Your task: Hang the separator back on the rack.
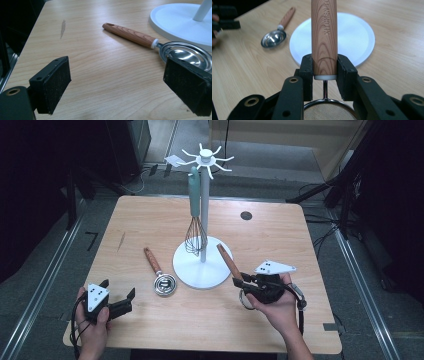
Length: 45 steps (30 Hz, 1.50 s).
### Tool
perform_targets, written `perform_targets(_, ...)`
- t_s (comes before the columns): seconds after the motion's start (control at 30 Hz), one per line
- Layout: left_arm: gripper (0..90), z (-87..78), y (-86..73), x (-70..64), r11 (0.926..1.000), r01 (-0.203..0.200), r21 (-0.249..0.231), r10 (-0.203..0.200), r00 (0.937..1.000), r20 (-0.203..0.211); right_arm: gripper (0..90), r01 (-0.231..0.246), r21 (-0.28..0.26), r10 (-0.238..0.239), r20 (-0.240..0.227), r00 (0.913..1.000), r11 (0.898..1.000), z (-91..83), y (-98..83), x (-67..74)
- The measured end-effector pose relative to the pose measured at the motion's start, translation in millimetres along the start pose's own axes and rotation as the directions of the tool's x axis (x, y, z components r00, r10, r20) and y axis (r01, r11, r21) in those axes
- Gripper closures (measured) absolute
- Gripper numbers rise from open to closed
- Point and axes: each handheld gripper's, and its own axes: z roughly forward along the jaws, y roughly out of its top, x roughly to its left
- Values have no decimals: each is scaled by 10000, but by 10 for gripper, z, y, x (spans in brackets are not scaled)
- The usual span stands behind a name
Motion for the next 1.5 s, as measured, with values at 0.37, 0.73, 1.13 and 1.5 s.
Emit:
perform_targets(0.37,75,46,-33,48,9992,342,200,-346,9993,160,709,-87,-1032,97,87,9999,9946,-130,70,87)
perform_targets(0.73,78,56,-41,35,9990,302,331,-309,9993,192,709,-32,-1955,50,85,10000,9807,-217,115,134)
perform_targets(1.13,82,64,-39,16,9990,126,424,-132,9998,162,709,280,-2896,-247,149,9996,9567,-260,290,220)
perform_targets(1.5,82,73,-34,8,9986,73,524,-82,9998,177,709,370,-3515,-304,241,9992,9355,-313,386,217)
